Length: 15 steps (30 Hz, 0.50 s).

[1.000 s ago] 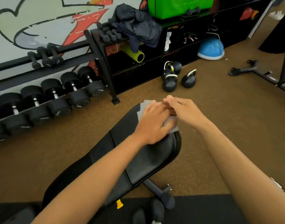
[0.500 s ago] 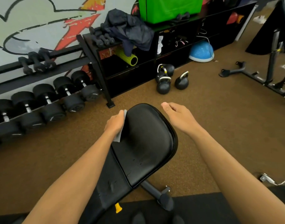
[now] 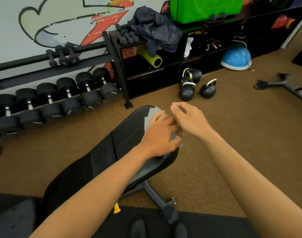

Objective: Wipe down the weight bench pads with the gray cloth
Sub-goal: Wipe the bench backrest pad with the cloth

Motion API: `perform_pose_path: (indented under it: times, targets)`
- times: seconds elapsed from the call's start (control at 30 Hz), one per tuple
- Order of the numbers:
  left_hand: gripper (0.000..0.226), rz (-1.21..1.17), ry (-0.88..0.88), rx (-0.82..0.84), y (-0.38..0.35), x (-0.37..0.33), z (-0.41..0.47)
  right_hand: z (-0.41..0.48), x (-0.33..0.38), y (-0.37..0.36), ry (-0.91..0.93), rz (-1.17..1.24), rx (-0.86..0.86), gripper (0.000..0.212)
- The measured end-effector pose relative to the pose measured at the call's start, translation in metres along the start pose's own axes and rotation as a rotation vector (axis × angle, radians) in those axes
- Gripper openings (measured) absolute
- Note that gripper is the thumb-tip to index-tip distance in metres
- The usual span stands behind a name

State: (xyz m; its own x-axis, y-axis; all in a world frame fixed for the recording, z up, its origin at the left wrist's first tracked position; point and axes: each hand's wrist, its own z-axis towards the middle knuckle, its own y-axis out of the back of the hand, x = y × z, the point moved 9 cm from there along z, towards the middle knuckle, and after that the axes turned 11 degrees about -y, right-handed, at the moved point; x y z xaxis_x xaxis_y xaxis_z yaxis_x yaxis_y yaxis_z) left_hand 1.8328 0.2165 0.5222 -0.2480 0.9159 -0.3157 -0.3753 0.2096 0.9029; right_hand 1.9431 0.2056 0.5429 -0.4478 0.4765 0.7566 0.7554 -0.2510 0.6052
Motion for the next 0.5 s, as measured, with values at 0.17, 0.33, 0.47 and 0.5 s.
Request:
perform_pose_path:
  times: [0.17, 0.33, 0.47, 0.5]
  targets:
    - [0.042, 0.076, -0.013, -0.148, -0.017, -0.052, -0.057, -0.006, 0.008, -0.025, 0.104, -0.108, 0.098, 0.046]
    - [0.070, 0.259, 0.246, -0.328, -0.057, -0.060, -0.138, -0.021, 0.010, -0.054, 0.195, -0.206, 0.095, 0.062]
    - [0.065, 0.215, 0.603, -0.536, -0.075, -0.036, -0.205, -0.028, 0.003, -0.065, 0.189, -0.196, 0.051, 0.070]
    - [0.065, 0.204, 0.659, -0.559, -0.077, -0.034, -0.208, -0.028, 0.001, -0.068, 0.184, -0.184, 0.044, 0.071]
